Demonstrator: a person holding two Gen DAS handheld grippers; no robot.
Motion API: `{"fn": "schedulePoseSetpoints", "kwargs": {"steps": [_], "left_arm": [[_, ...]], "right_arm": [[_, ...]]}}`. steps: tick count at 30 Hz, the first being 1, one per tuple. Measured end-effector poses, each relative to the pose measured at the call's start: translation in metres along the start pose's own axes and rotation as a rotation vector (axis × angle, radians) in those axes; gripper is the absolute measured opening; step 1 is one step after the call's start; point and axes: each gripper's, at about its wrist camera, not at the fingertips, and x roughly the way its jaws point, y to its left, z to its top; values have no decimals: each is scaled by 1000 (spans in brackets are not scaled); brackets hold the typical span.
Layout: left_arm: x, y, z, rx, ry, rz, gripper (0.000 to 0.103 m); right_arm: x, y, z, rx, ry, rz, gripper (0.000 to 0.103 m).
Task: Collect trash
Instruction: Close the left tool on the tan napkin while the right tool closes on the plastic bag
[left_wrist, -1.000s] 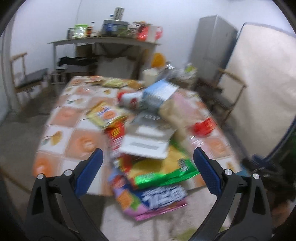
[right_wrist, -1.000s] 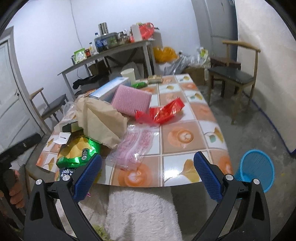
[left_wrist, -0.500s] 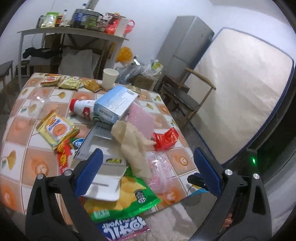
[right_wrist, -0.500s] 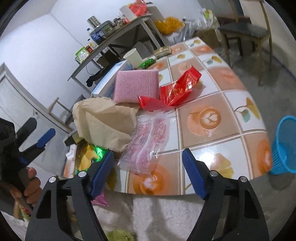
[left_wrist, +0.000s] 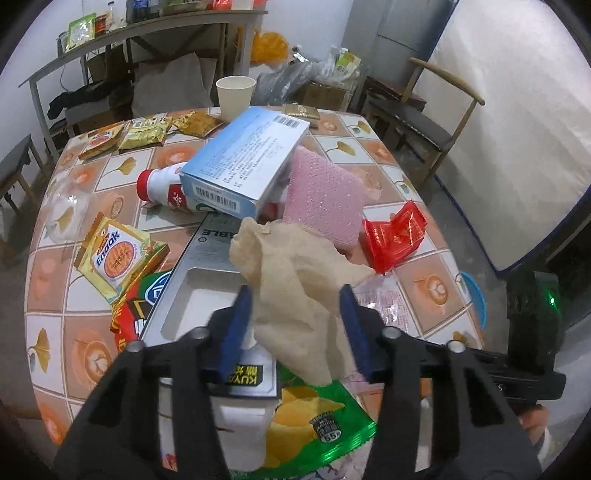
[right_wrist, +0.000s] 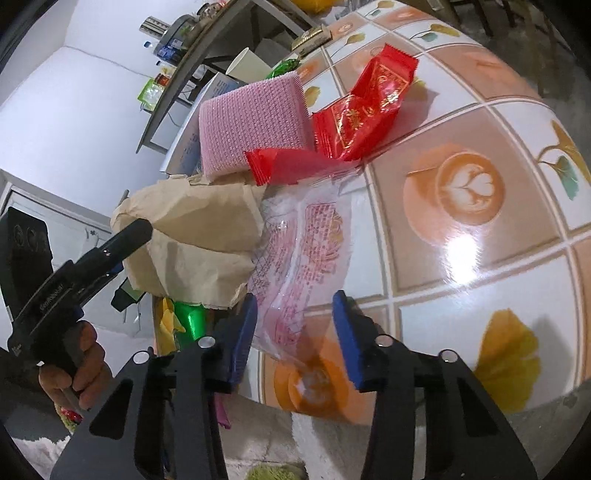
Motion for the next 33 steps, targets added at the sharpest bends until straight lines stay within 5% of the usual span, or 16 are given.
{"fn": "schedulePoseSetpoints", "kwargs": {"steps": [6, 11, 18, 22, 25, 33], "left_arm": [[-3, -5, 0, 9, -27, 10, 14], [-16, -12, 1, 29, -81, 5, 1], [-50, -26, 4, 57, -202, 3, 0], [-59, -32, 4, 83, -239, 32, 0], [-54, -32, 1, 80, -225, 39, 0], [-49, -17, -5, 70, -232, 52, 0]], "right_arm": [[9, -3, 6, 7, 24, 1, 7], [3, -7, 4, 6, 2, 11, 4], [-26, -16, -3, 19, -47, 29, 3], [-25, -26, 0, 79, -15, 64, 7], [-14, -28, 2, 96, 17, 81, 44], [12, -10, 14, 89, 24, 94, 43]]}}
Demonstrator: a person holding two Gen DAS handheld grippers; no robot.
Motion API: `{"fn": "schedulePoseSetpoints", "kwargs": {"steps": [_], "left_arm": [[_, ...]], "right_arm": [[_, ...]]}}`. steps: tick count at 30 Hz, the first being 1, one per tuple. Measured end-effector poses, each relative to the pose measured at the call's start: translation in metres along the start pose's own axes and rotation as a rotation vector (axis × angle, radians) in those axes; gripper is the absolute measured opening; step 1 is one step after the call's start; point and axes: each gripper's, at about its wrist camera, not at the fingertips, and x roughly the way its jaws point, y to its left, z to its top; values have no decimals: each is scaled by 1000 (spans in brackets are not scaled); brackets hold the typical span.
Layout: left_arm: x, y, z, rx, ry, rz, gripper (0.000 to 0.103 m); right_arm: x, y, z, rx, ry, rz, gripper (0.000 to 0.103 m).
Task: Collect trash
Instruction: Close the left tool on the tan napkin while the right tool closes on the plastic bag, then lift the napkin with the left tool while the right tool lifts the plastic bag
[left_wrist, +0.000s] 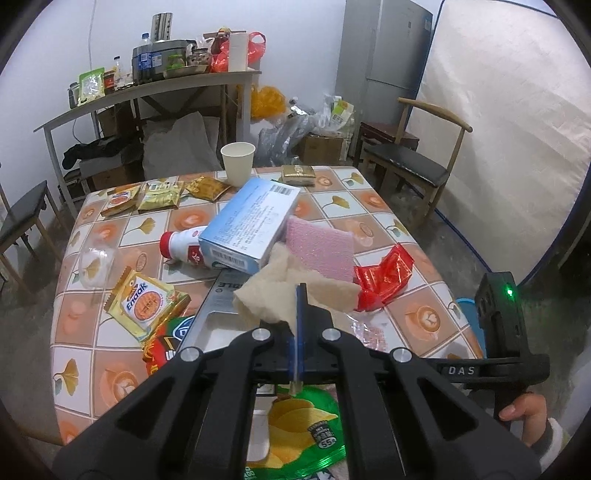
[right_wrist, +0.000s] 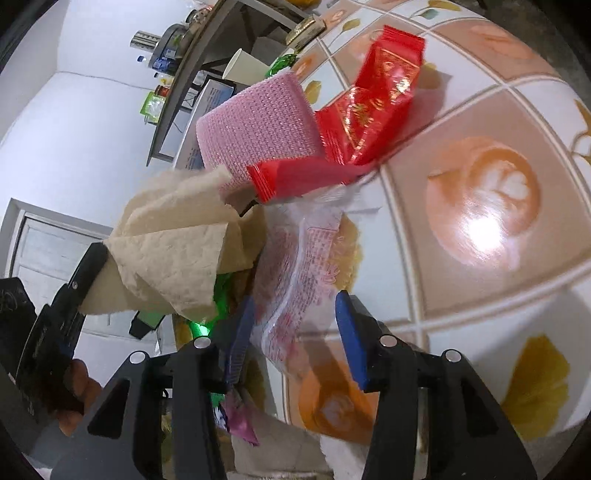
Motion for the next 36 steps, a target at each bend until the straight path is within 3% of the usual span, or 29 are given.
{"fn": "schedulePoseSetpoints", "kwargs": {"steps": [6, 19, 23, 36], "left_arm": [[3, 12, -1, -26, -10, -14, 0], [5, 31, -9, -78, -11, -35, 0], [4, 35, -8, -90, -18, -38, 0], [-20, 35, 2, -101, -99, -61, 0]], "right_arm": [[15, 8, 8, 2, -3, -61, 21], [26, 15, 15, 22, -15, -59, 25], [32, 18, 17, 13, -14, -87, 8], [-8, 22, 6, -60, -66, -108, 2]]}}
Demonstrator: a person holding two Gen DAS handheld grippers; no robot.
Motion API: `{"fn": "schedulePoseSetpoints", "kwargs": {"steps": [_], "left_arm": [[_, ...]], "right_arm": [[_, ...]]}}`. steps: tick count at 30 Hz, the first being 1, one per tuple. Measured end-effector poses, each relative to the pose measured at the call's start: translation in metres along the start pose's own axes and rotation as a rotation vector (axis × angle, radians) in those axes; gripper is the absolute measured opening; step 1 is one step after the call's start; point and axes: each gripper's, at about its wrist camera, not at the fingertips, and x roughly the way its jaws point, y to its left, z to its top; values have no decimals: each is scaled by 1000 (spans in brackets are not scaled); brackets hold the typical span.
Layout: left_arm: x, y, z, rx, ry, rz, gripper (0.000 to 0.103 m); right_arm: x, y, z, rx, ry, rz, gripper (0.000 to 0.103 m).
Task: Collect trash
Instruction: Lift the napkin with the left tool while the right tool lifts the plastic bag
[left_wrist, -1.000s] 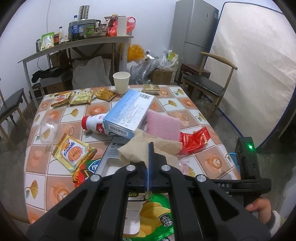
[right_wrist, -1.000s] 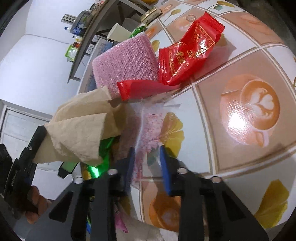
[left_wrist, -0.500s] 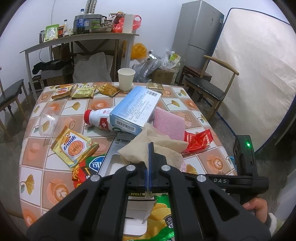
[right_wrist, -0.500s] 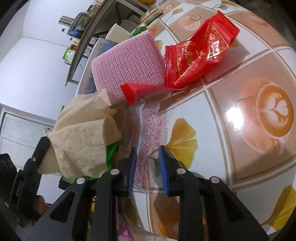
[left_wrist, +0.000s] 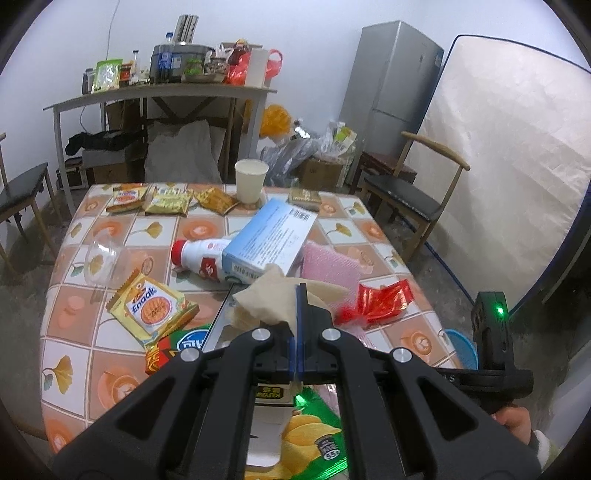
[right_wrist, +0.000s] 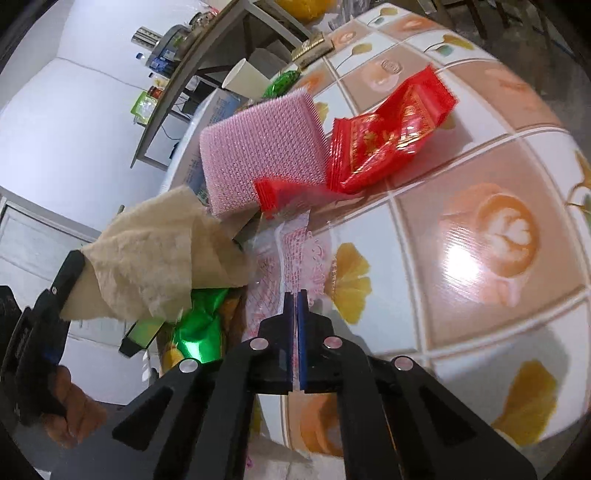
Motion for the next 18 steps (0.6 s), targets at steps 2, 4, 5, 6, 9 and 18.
{"fn": "schedulePoseSetpoints", "kwargs": {"steps": [2, 4, 5, 6, 9, 18], "left_arm": [[-6, -6, 2, 7, -15, -8, 0], [-11, -11, 2, 16, -25, -17, 0], [-14, -16, 3, 24, -30, -20, 0], [-17, -20, 3, 29, -33, -23, 0], [-26, -35, 3, 56, -46, -32, 0], [-42, -94, 7, 139, -65, -92, 0]], "right_arm": [[-9, -1, -4, -7, -10, -3, 2], [-24, -4, -10, -13, -25, 2, 1], [-29, -6, -12, -14, -30, 4, 1], [-37, -8, -16, -15, -37, 10, 1], [-55, -14, -24, -14, -50, 22, 1], [-116, -45, -49, 29, -132, 61, 0]]}}
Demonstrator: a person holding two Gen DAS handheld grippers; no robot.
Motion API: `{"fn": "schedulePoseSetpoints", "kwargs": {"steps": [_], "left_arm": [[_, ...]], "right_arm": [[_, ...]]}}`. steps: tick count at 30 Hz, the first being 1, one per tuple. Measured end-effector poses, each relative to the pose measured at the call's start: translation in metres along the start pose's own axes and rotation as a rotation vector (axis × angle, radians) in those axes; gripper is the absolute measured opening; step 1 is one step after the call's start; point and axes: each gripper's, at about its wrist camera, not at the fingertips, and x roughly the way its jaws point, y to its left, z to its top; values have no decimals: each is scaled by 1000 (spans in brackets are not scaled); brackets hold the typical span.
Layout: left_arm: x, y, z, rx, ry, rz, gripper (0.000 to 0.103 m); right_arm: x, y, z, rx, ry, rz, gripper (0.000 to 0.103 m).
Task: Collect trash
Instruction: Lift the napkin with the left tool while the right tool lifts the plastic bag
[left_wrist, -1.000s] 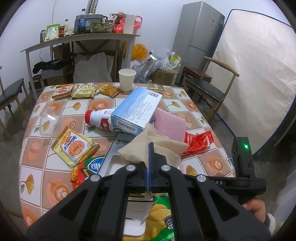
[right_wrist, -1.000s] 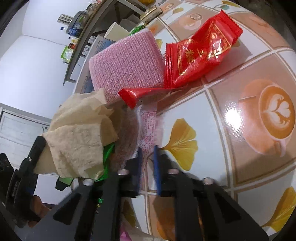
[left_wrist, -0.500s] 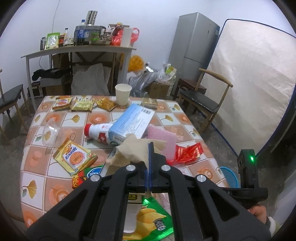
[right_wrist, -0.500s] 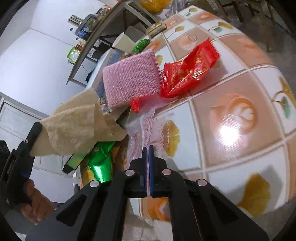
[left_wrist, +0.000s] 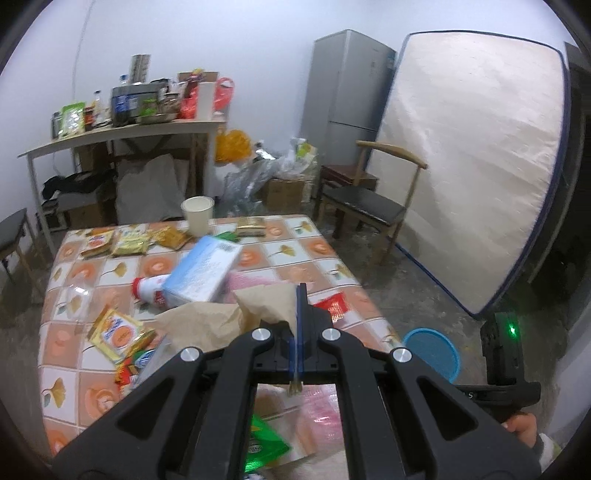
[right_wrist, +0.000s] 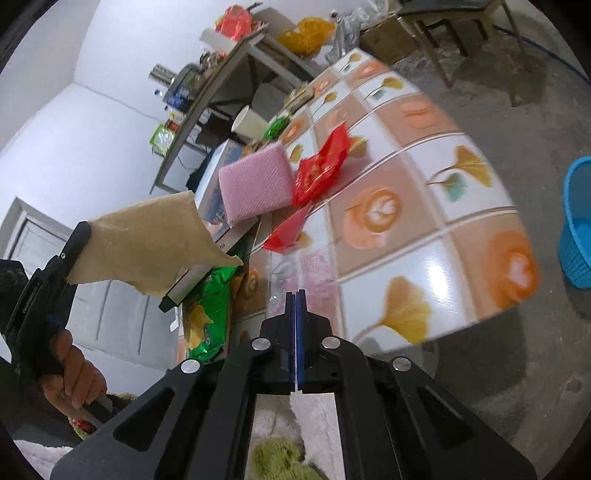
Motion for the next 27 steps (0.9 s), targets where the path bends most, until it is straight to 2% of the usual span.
{"fn": "schedulePoseSetpoints", "kwargs": {"steps": [4, 7, 8, 9, 10, 11, 18, 23, 27], "left_arm": [[6, -30, 5, 37, -4, -38, 0], [14, -48, 7, 55, 7, -56, 0], [16, -51, 7, 57, 12, -58, 0], [19, -54, 6, 60, 18, -56, 0], [21, -56, 6, 60, 24, -51, 0], [22, -56, 5, 60, 27, -48, 0], [29, -38, -5, 25, 67, 5, 0], [30, -21, -8, -12, 76, 28, 0], [34, -10, -10, -41, 82, 31, 0]], "right_arm": [[-23, -16, -1, 18, -30, 20, 1], [-20, -20, -5, 0, 21, 35, 5], [-15, -19, -7, -8, 46, 33, 15], [-9, -19, -10, -5, 70, 41, 37], [-1, -21, -13, 4, 105, 60, 45], [7, -24, -17, 24, 129, 76, 48], [62, -44, -23, 175, 295, 134, 48], [84, -41, -14, 209, 340, 106, 50], [95, -43, -8, 268, 341, 80, 48]]}}
